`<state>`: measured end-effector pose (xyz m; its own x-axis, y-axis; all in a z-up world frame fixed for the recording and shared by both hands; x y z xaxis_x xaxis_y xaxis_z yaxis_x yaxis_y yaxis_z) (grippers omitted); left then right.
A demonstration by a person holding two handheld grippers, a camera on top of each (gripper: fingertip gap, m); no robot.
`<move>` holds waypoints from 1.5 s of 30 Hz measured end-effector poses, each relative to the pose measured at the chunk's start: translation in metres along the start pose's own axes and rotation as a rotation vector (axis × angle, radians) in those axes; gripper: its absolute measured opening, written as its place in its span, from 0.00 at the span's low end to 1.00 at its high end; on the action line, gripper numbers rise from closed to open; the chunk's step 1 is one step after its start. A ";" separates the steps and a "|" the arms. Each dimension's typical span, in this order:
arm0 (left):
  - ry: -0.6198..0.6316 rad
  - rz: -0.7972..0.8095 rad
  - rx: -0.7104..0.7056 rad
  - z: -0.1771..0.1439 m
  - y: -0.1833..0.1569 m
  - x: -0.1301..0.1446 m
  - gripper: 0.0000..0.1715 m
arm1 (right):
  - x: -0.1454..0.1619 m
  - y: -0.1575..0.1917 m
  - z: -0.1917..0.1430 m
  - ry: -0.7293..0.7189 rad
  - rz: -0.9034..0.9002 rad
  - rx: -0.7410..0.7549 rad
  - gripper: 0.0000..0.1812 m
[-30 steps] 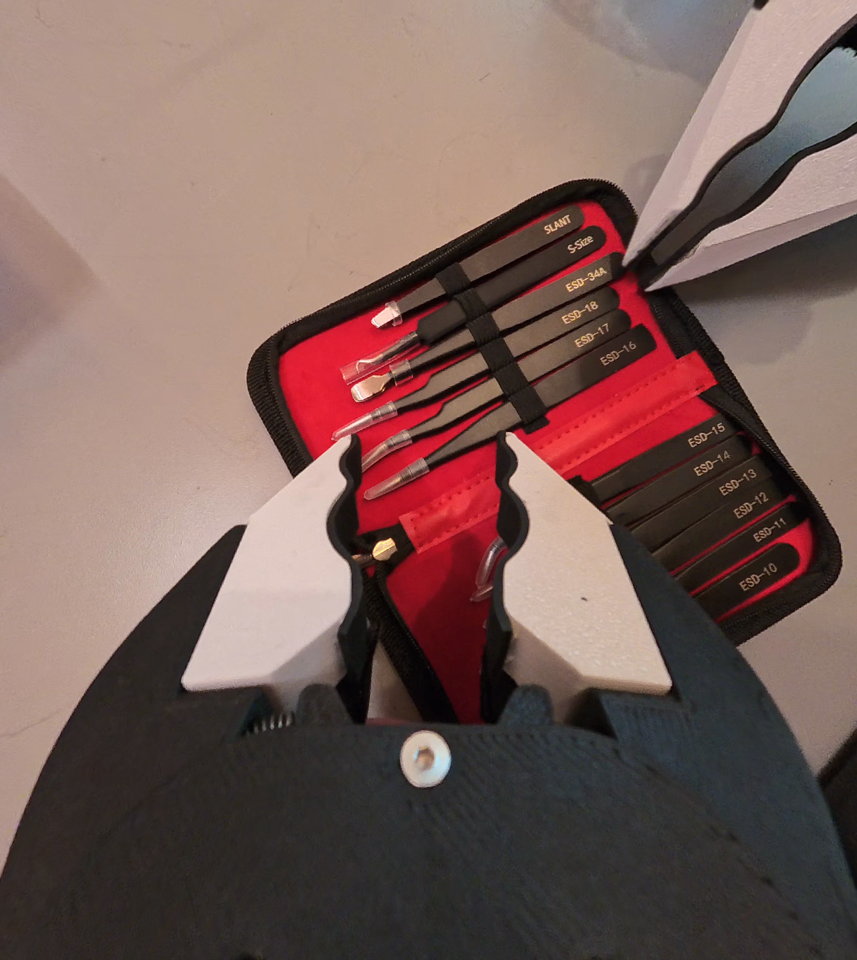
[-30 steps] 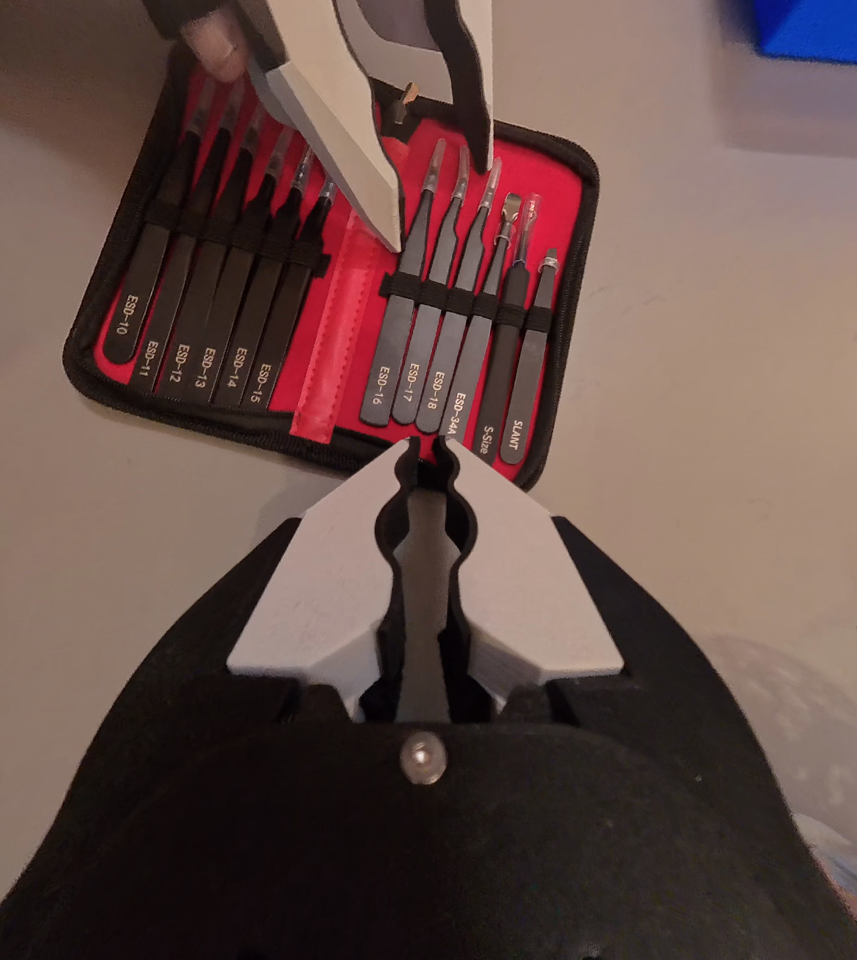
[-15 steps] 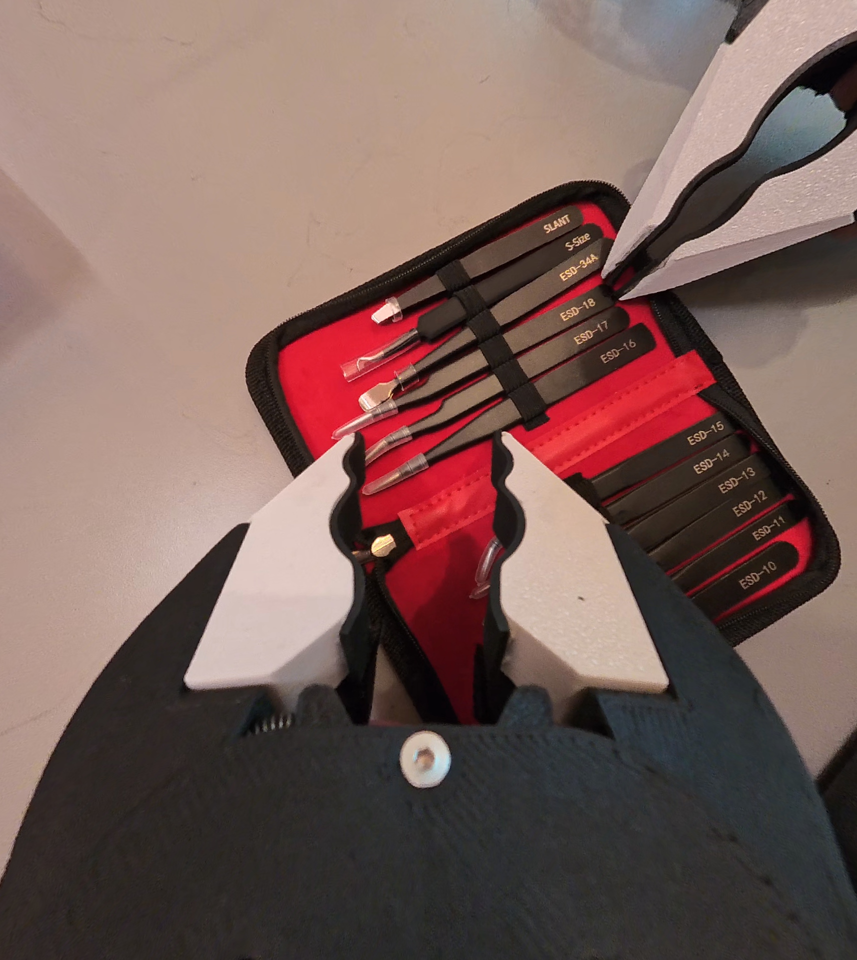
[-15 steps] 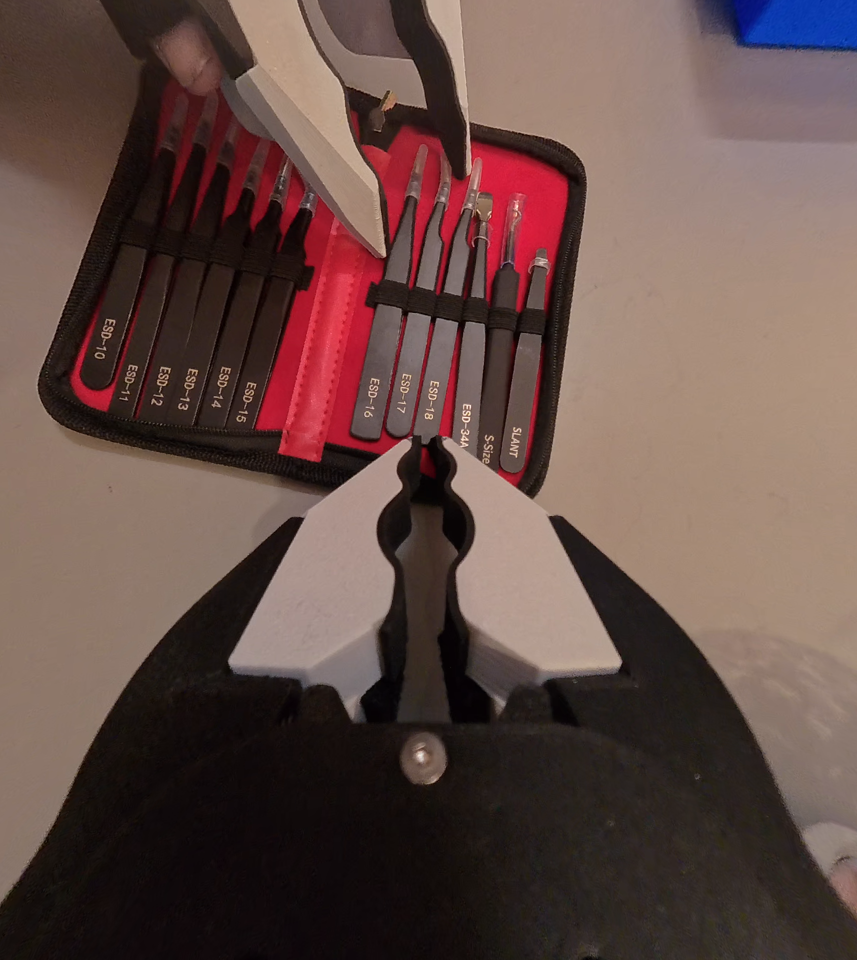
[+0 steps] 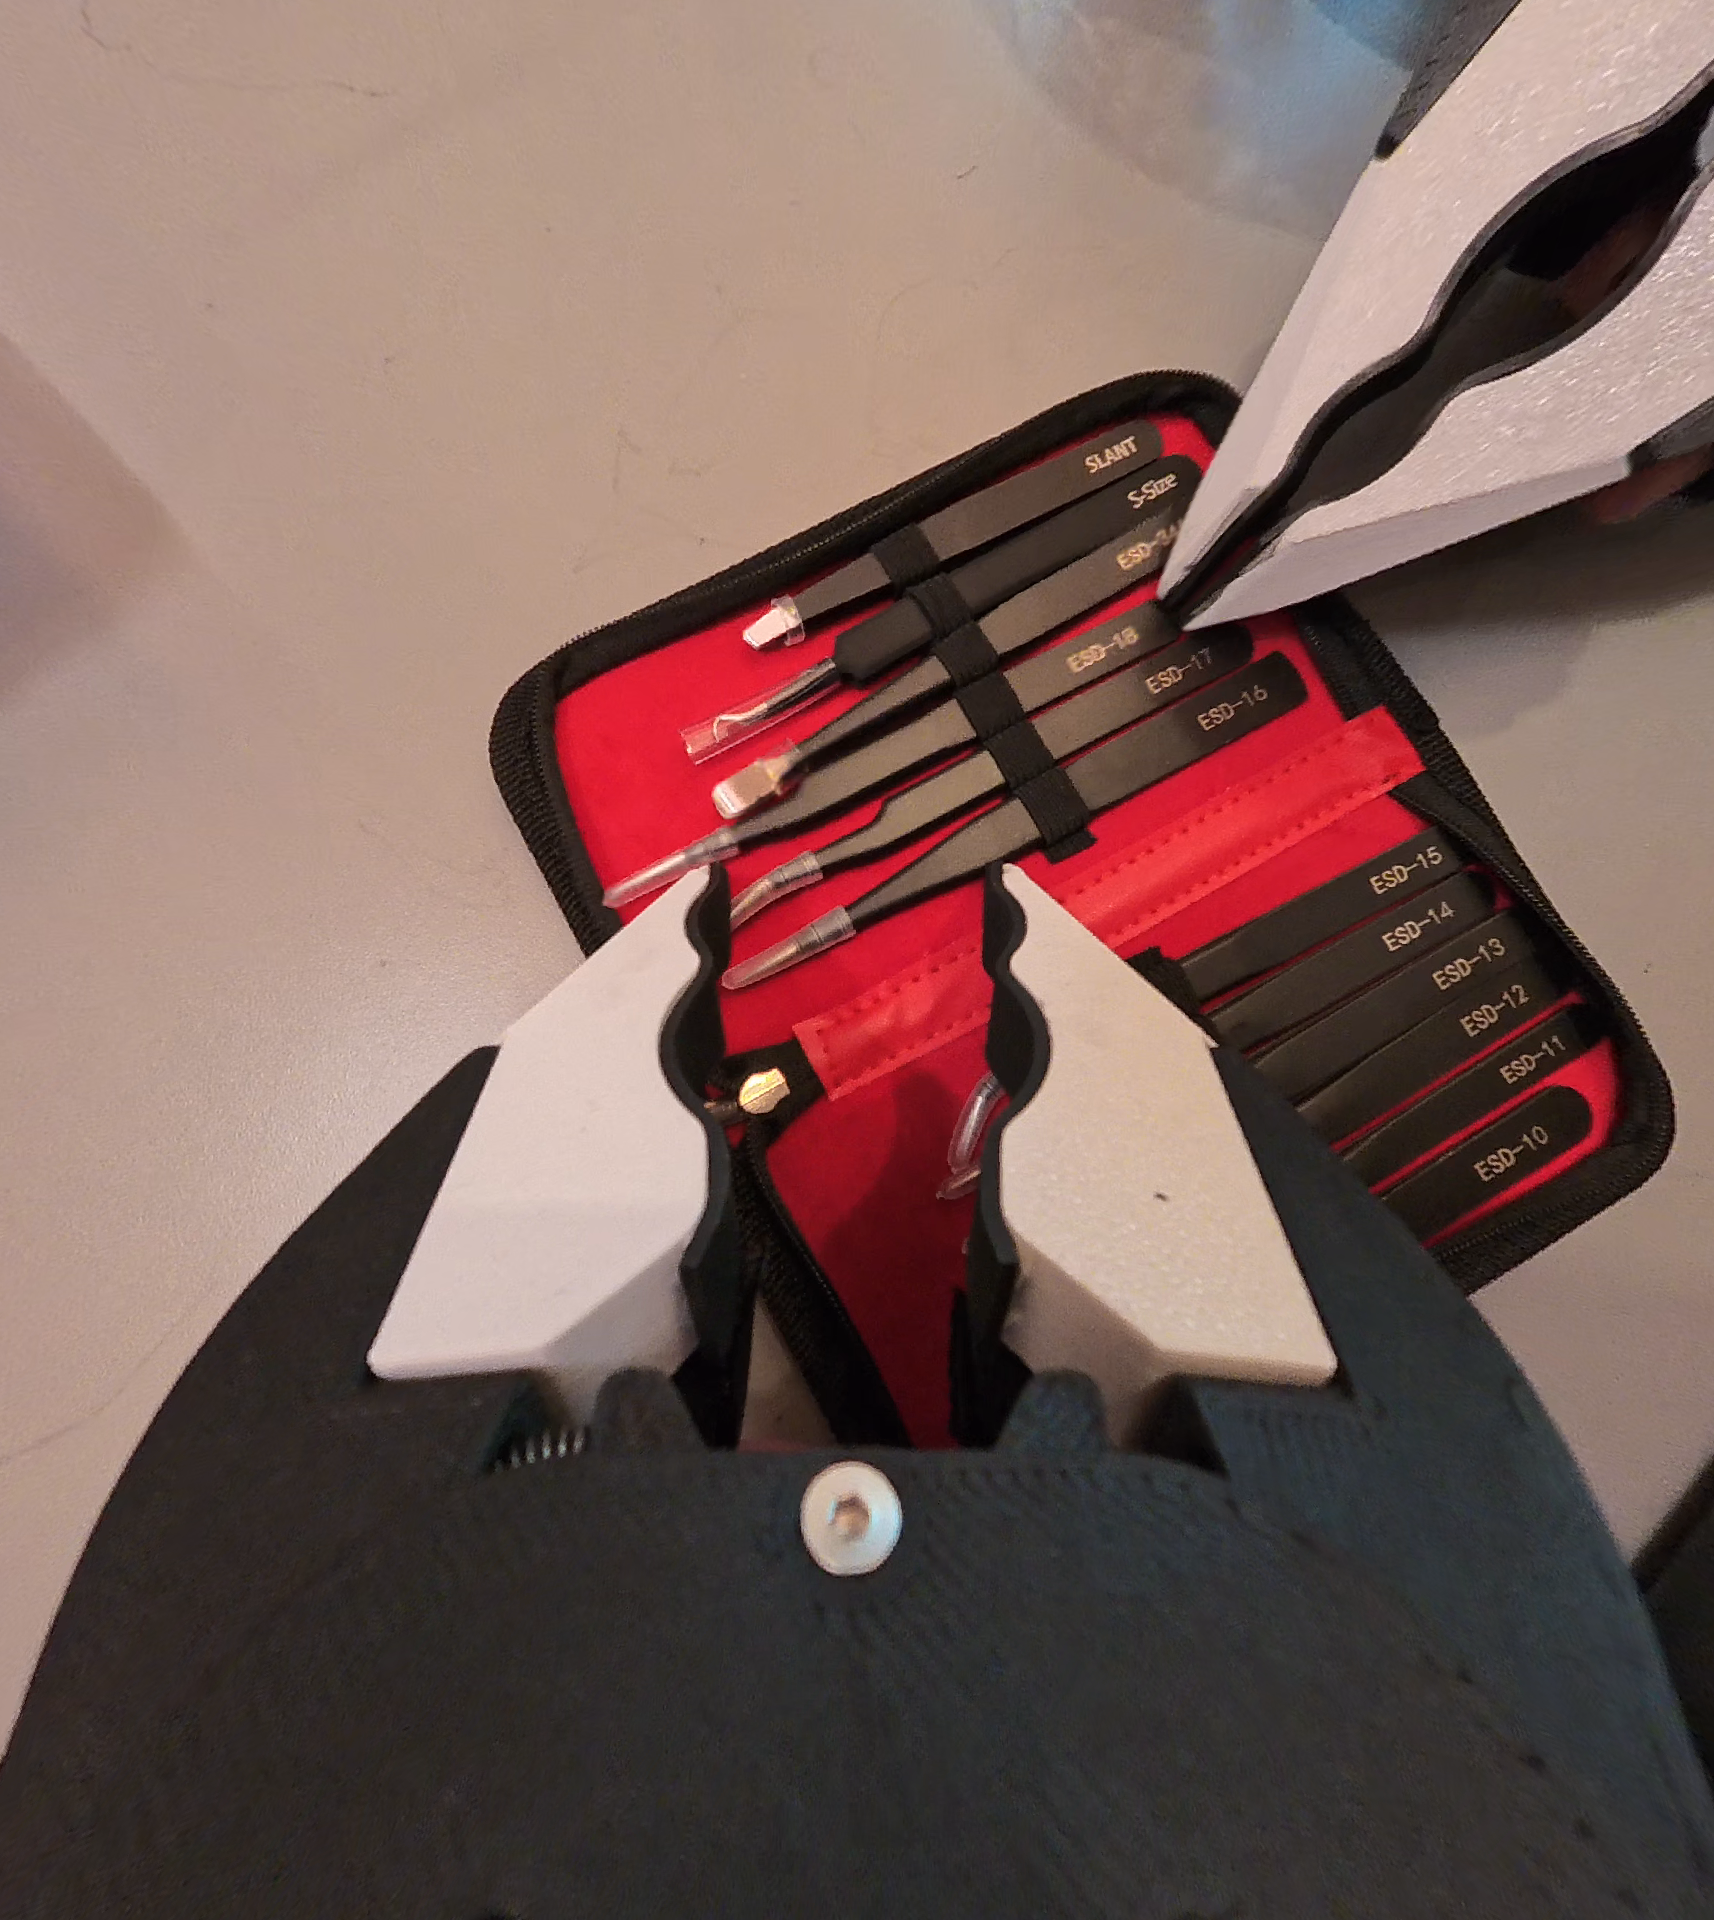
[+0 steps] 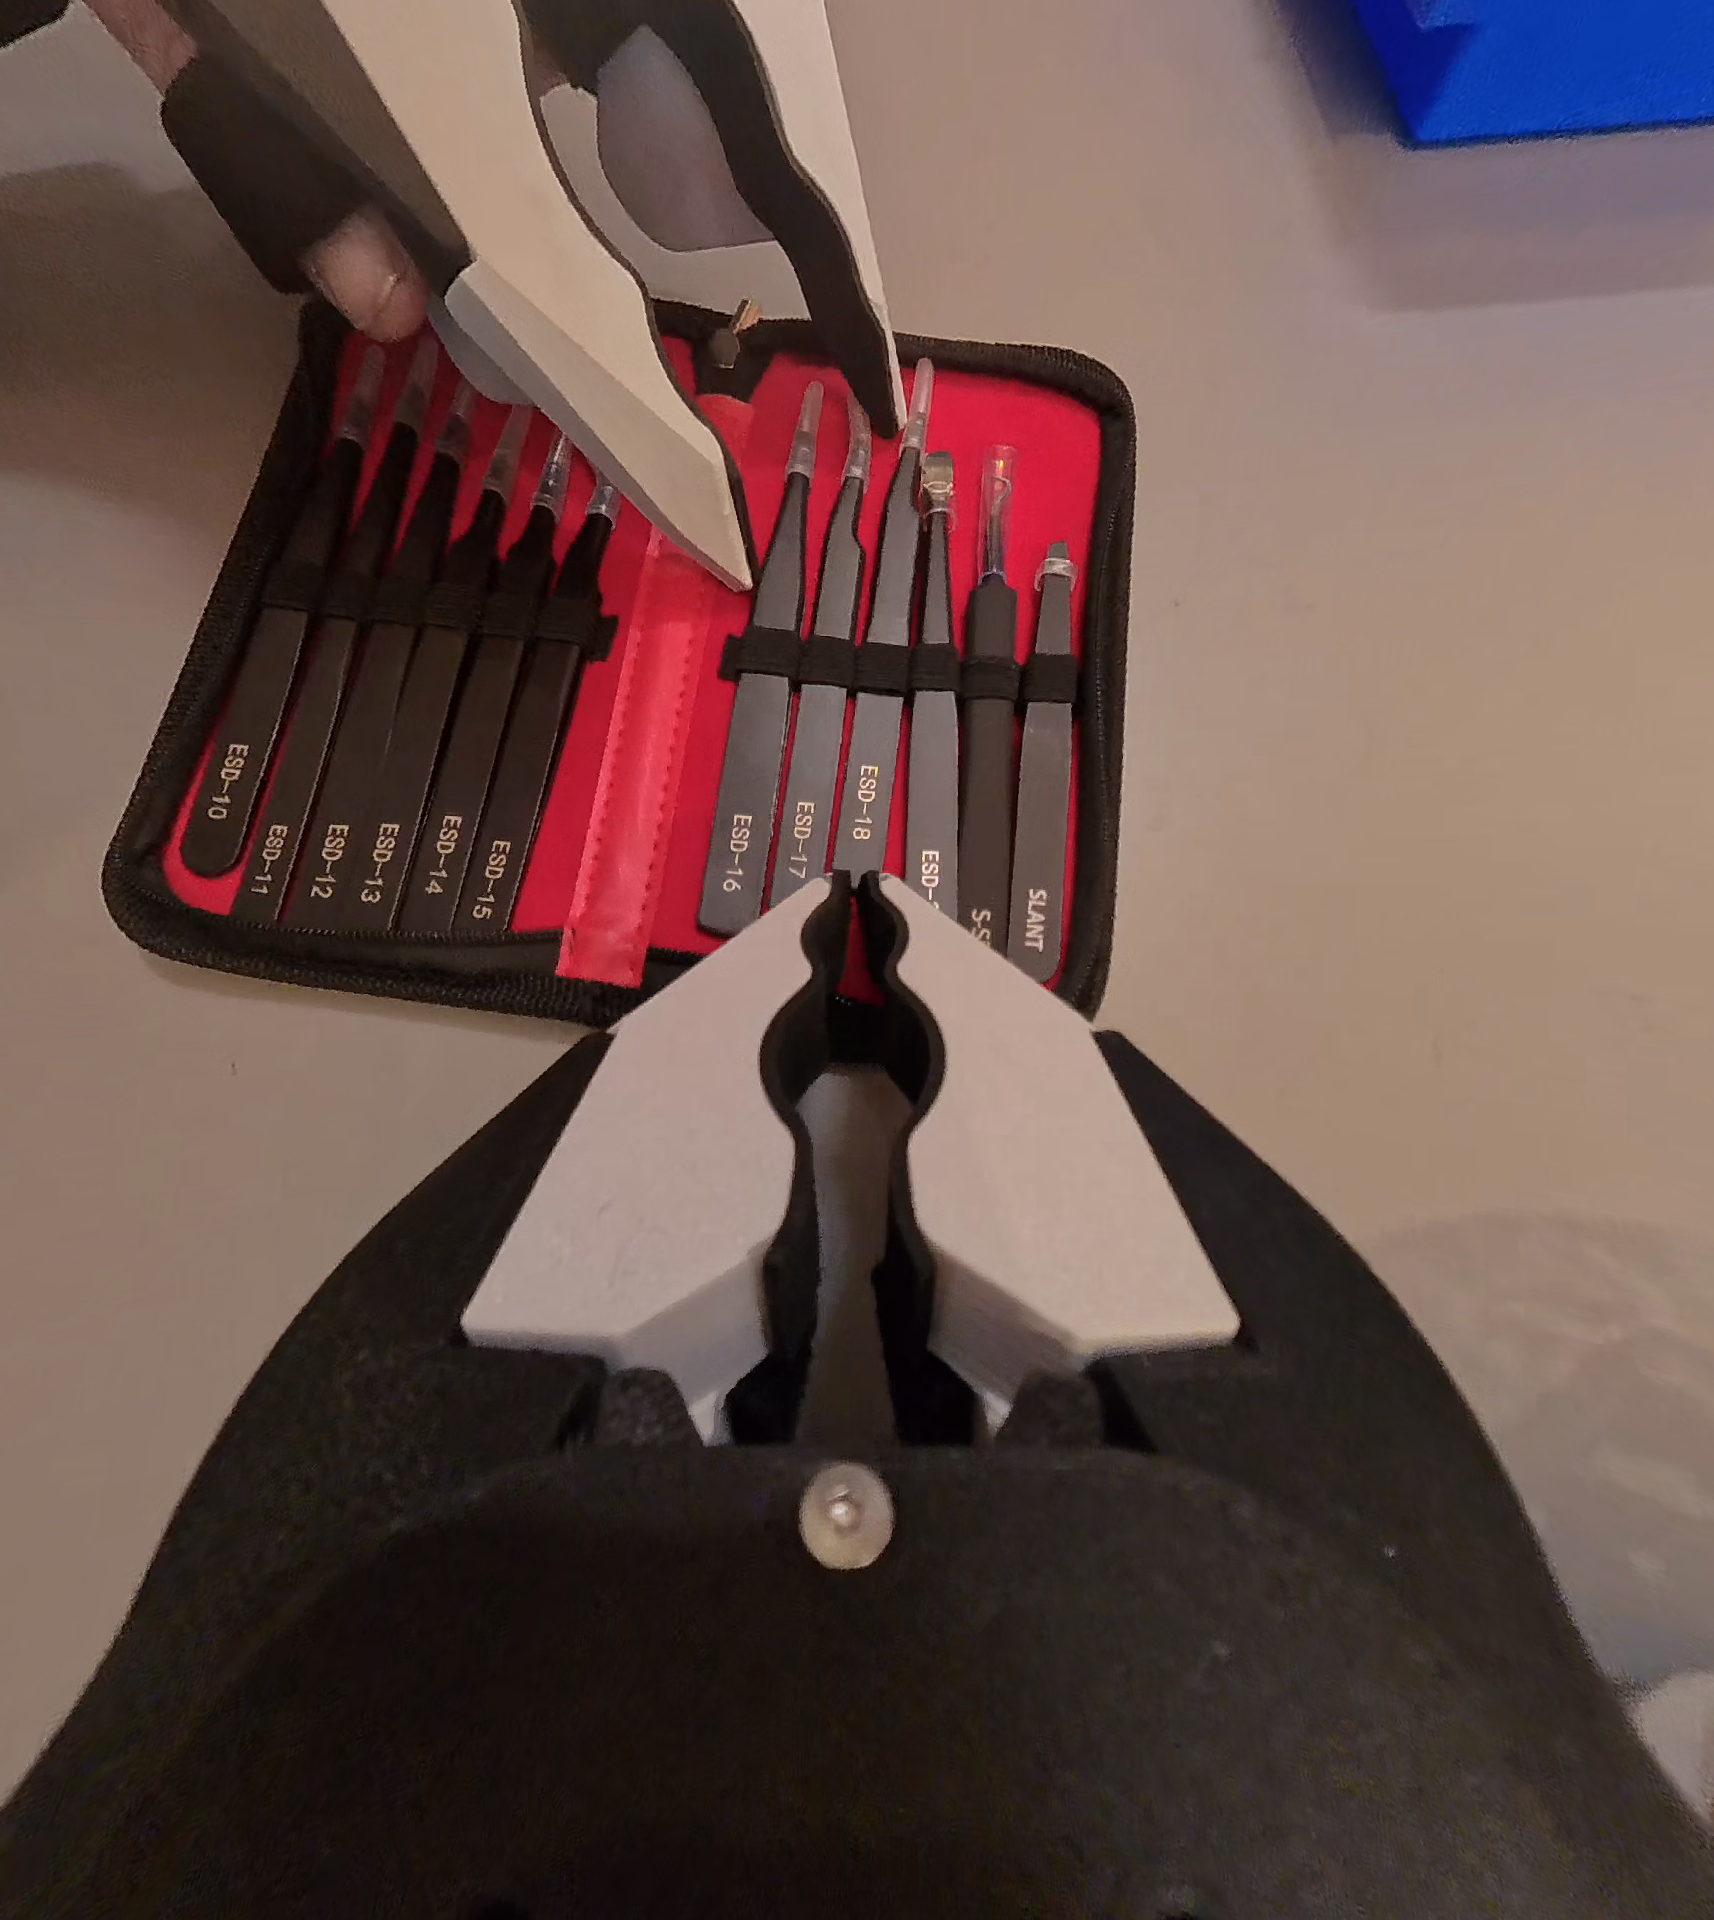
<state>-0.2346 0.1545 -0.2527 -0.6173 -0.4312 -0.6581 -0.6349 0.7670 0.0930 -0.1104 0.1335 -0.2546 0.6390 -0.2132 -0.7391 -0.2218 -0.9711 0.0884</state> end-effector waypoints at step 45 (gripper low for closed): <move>0.082 0.490 0.165 -0.013 0.042 0.000 0.01 | -0.005 -0.005 0.005 -0.011 0.015 -0.082 0.00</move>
<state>-0.2670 0.1806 -0.2394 -0.8621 -0.0331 -0.5057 -0.1846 0.9498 0.2526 -0.1164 0.1403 -0.2550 0.6278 -0.2275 -0.7444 -0.1700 -0.9733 0.1541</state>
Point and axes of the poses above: each gripper's, where its closed fingertips meet, z out along the fingers, x out of its underside, y = z × x across the jaws, the point moved 4 cm from there along -z, back along the fingers, and after that the axes turned 10 degrees about -x, right-handed, at the moved point
